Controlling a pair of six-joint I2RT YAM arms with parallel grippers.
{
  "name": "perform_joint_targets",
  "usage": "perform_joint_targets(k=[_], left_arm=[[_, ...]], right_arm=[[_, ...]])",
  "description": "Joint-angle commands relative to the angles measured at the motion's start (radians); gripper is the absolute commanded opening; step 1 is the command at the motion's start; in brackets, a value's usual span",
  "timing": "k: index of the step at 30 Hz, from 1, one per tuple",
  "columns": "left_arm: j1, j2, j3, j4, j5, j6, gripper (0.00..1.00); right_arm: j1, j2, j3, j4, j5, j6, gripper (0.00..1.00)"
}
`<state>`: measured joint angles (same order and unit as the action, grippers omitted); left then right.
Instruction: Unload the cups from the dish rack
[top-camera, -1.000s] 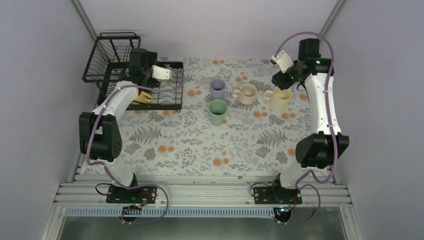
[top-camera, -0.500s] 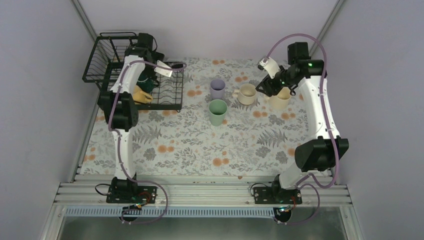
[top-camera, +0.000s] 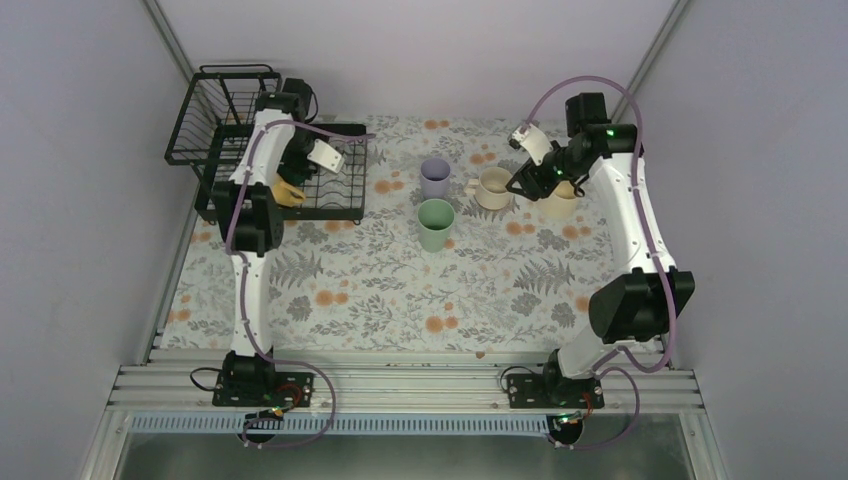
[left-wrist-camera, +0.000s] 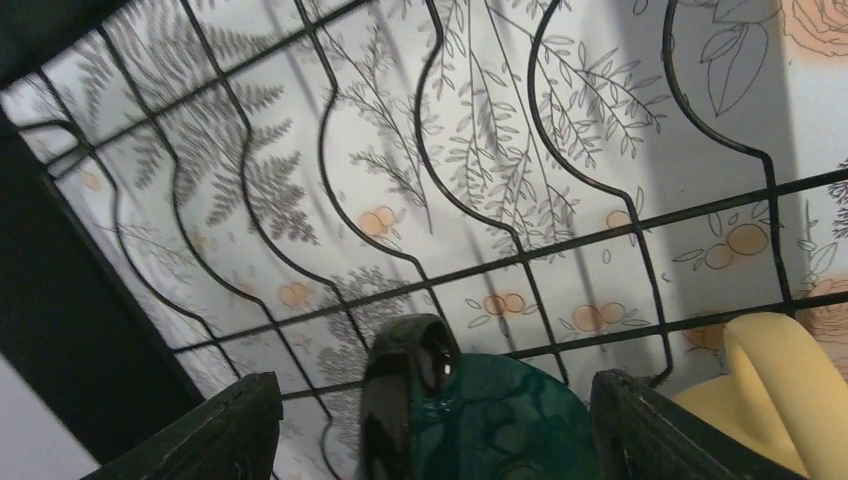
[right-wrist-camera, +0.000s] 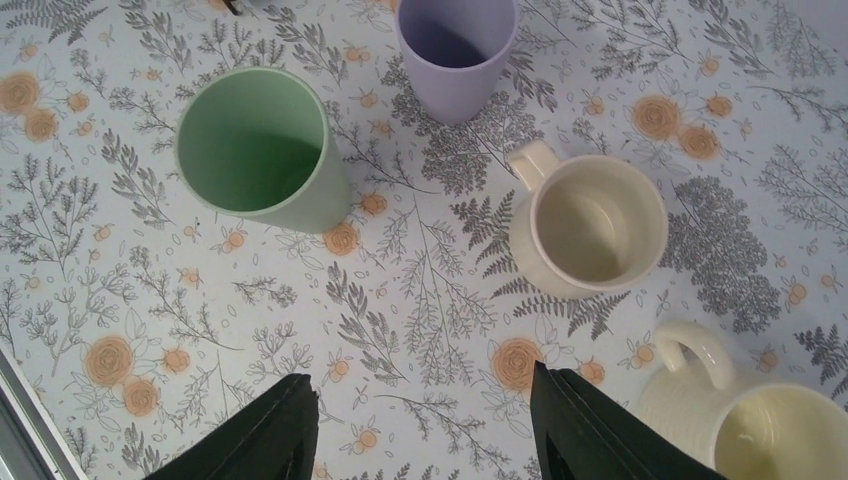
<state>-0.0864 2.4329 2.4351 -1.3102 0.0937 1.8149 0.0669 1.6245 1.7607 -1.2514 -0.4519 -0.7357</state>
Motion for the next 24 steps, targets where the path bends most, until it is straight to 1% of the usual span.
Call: perform_joint_targets(k=[1, 7, 9, 14, 16, 20, 24], left_arm=[[0.006, 0.06, 0.031, -0.047, -0.076, -0.021, 0.75], [0.008, 0.106, 0.066, -0.046, -0.098, -0.024, 0.69], [0.007, 0.117, 0.065, -0.046, -0.114, -0.025, 0.65], [0.007, 0.126, 0.061, -0.046, -0.109, -0.043, 0.47], [0.006, 0.121, 0.046, -0.046, -0.115, -0.043, 0.44], [0.005, 0.123, 0.048, -0.046, -0.14, -0.044, 0.24], [0.005, 0.126, 0.04, -0.046, -0.163, -0.048, 0.15]], right_arm=[[0.024, 0.01, 0.004, 0.016, -0.034, 0.011, 0.56], [0.039, 0.005, -0.027, 0.025, -0.017, 0.016, 0.53], [0.04, 0.001, -0.033, 0.027, -0.014, 0.018, 0.53], [0.044, -0.01, -0.045, 0.03, -0.013, 0.019, 0.5], [0.047, -0.011, -0.051, 0.03, -0.013, 0.019, 0.48], [0.049, -0.015, -0.057, 0.032, -0.018, 0.022, 0.47], [0.055, -0.022, -0.062, 0.032, -0.021, 0.024, 0.45]])
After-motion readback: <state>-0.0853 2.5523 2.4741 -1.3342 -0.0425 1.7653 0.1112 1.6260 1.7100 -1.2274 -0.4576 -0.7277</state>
